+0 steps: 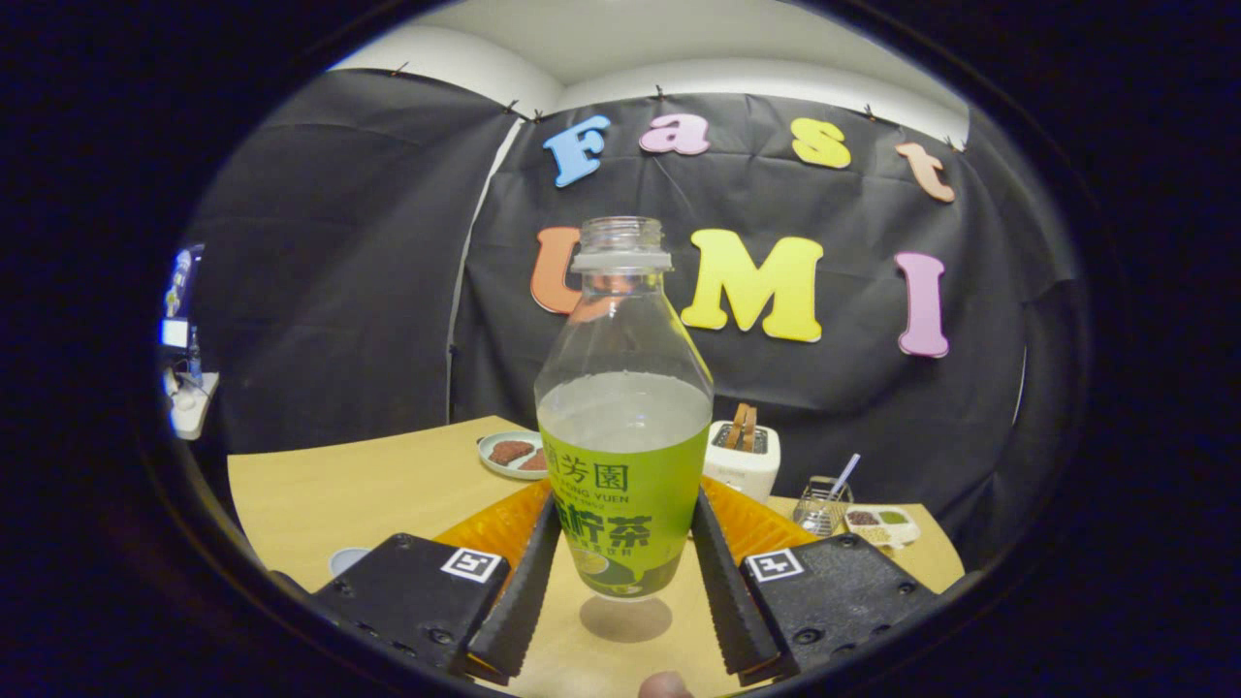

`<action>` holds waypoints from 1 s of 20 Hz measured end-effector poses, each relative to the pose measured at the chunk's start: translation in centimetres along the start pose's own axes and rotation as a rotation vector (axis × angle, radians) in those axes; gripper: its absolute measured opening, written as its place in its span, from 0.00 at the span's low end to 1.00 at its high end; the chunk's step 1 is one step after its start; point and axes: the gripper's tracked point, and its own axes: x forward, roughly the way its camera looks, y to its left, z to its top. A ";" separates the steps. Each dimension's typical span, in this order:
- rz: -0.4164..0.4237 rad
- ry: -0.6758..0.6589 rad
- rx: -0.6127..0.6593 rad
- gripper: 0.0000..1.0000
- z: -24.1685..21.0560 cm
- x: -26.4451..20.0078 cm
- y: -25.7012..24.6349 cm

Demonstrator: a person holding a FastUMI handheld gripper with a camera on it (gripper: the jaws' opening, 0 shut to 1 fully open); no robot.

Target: Take the bottle from table, then pour the juice into the cup, finally place the bottle on the coaster

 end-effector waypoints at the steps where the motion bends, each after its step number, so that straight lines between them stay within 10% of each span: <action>1: 0.008 0.025 0.020 0.77 -1.0 0.9 -0.1; 20: -0.003 0.195 0.053 0.79 -11.3 7.0 -0.9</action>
